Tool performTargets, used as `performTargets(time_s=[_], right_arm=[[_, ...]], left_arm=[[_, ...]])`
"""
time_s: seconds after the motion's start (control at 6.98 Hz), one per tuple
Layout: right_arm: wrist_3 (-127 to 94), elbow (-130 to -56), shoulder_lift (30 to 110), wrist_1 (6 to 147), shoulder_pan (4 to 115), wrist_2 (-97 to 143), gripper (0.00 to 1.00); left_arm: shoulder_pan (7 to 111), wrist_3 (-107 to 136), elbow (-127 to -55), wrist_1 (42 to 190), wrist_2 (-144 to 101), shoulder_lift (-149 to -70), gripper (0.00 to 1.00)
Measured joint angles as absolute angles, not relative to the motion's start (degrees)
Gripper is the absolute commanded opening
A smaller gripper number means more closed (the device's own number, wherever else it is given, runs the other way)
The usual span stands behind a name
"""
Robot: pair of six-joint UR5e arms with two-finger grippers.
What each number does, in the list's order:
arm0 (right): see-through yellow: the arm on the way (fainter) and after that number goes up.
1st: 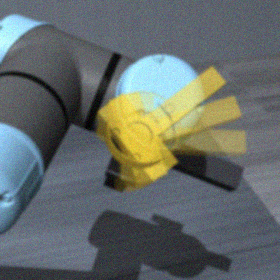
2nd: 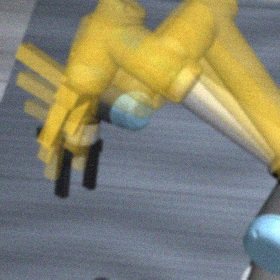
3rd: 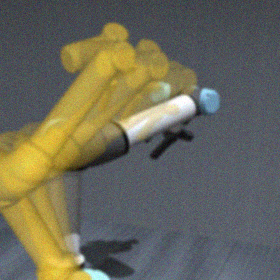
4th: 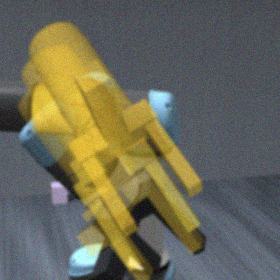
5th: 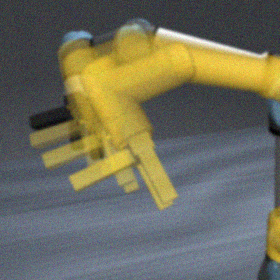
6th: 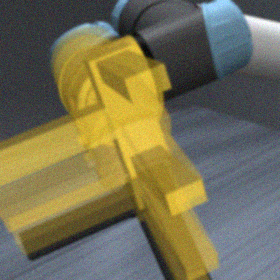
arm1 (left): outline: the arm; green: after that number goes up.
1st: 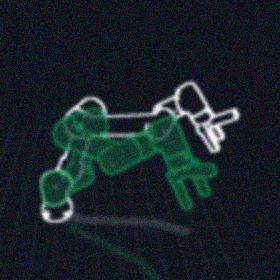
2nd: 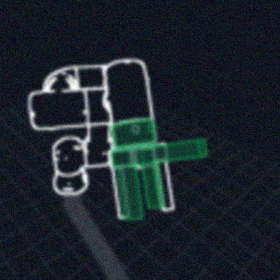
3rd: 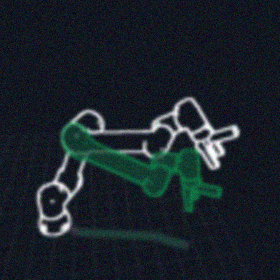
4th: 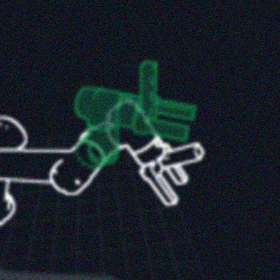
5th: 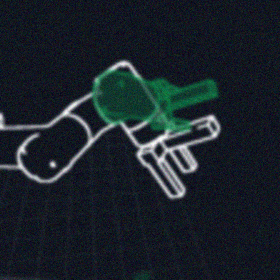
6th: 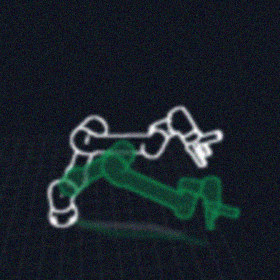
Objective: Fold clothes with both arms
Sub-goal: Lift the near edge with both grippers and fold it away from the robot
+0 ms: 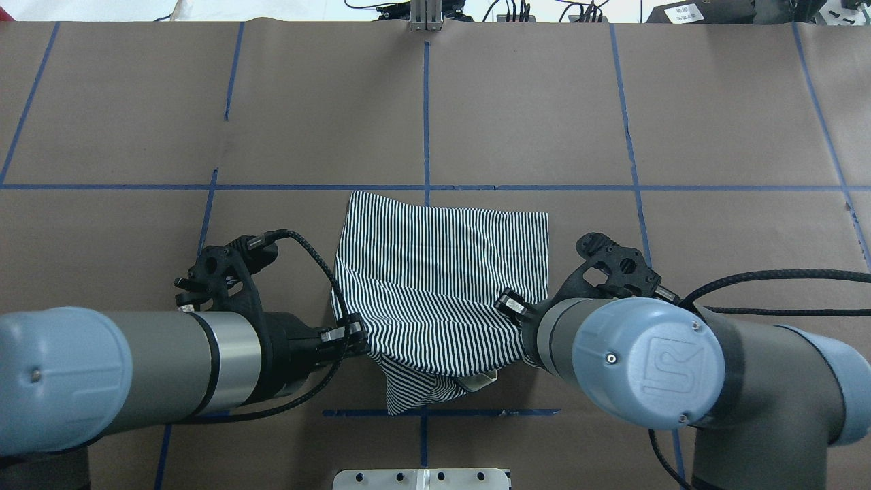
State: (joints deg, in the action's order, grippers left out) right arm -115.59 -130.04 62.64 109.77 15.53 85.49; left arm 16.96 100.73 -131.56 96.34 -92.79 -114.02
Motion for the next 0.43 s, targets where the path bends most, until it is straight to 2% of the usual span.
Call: performTargets(time_s=[0.43], right_arm=[[-114.03, -120.29, 57.97, 107.44, 18.35, 84.74, 0.00]], left_arm=[[27.73, 92.29, -121.52, 96.34, -97.48, -119.03, 0.00]])
